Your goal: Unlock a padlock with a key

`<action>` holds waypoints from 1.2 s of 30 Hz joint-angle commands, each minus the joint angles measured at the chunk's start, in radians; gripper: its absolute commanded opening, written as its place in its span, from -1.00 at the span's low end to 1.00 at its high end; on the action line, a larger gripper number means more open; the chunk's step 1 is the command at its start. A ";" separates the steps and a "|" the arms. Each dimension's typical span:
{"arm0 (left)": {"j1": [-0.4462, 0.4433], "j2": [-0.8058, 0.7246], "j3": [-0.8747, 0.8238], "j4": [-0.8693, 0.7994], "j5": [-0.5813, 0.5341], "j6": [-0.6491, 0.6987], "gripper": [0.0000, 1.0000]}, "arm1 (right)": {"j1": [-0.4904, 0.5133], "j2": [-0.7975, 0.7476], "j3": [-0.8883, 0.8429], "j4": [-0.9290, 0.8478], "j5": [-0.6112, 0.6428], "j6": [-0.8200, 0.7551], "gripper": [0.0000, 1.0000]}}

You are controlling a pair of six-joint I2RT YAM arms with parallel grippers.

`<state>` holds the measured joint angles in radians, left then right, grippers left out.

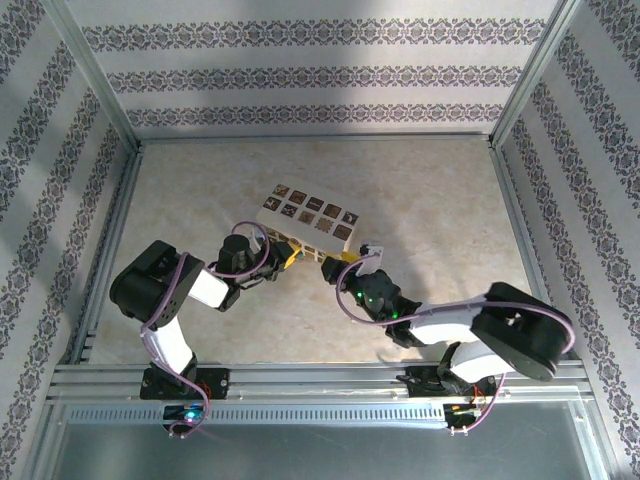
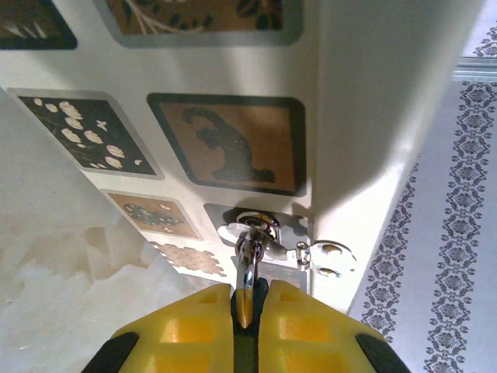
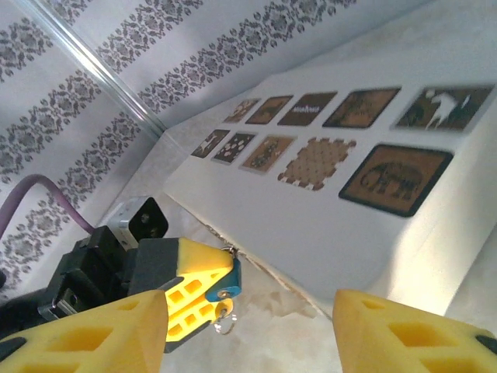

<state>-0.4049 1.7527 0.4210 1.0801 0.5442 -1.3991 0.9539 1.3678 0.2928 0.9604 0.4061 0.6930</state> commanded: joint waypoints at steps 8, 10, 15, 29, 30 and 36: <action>-0.015 -0.107 -0.018 -0.044 -0.027 0.049 -0.91 | 0.002 -0.282 0.016 -0.279 0.028 -0.459 0.51; -0.016 -0.112 -0.019 -0.045 -0.028 0.045 -0.92 | 0.000 -0.322 0.016 -0.304 0.015 -0.528 0.58; -0.025 -0.126 -0.018 -0.062 -0.038 0.050 -0.92 | -0.003 -0.402 0.018 -0.349 -0.009 -0.706 0.77; -0.045 -0.127 0.002 -0.115 -0.043 0.035 -0.94 | 0.010 -0.437 0.108 -0.576 -0.121 -1.182 0.97; -0.047 -0.128 0.008 -0.129 -0.042 0.039 -0.94 | 0.018 -0.426 0.117 -0.599 -0.105 -1.224 0.97; -0.059 -0.143 0.023 -0.182 -0.048 0.029 -0.95 | 0.058 -0.332 0.138 -0.629 -0.002 -1.440 0.97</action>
<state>-0.4477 1.6543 0.4068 0.8993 0.4992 -1.3705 0.9947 1.0023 0.4072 0.3836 0.3393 -0.5835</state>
